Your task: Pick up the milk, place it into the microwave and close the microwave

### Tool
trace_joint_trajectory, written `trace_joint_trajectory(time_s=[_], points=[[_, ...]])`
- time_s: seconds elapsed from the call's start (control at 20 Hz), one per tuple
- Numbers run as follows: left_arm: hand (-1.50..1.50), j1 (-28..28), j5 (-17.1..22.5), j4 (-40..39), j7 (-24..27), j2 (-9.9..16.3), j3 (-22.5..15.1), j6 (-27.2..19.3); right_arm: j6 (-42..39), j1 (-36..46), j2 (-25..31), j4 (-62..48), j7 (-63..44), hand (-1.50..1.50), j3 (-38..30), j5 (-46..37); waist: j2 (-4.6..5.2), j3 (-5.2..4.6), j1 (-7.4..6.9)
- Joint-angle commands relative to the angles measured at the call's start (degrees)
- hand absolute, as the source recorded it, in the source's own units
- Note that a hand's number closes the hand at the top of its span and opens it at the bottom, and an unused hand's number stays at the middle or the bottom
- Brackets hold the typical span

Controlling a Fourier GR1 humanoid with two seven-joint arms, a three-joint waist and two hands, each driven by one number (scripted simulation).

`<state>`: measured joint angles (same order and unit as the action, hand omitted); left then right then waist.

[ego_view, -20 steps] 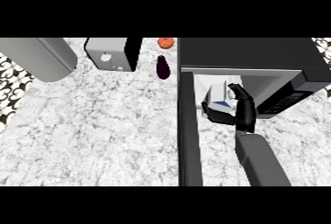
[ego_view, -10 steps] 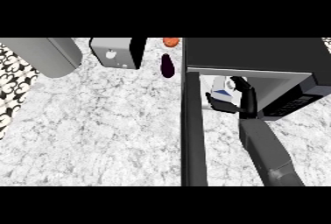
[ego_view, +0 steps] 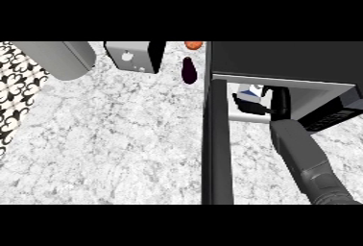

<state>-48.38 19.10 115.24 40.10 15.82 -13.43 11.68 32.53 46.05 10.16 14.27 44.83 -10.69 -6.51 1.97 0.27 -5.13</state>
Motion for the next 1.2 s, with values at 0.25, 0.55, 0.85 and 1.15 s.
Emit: trace_joint_trajectory(time_s=[0.25,0.55,0.85,1.15], points=[[-1.5,1.37,1.04,-1.66,-0.2,0.78,1.52,1.02,1.28,5.02,1.96,-1.46,3.58,1.5,-4.57,2.72,0.58,0.12,-1.08],[-1.5,1.91,0.51,-2.17,-0.39,0.48,0.79,1.11,10.5,5.43,2.27,-2.44,6.97,1.5,-4.57,0.68,1.16,0.09,-1.95],[-1.5,4.18,1.22,-4.01,-0.59,0.36,1.46,1.55,17.57,7.21,2.8,-3.12,5.87,1.5,-6.04,0.39,1.39,0.06,-1.96],[-1.5,5.29,1.13,-2.79,-2.06,0.21,0.72,1.21,18.41,7.9,3.98,-3.69,5.76,1.5,-6.42,-0.38,1.6,0.18,-2.23]])
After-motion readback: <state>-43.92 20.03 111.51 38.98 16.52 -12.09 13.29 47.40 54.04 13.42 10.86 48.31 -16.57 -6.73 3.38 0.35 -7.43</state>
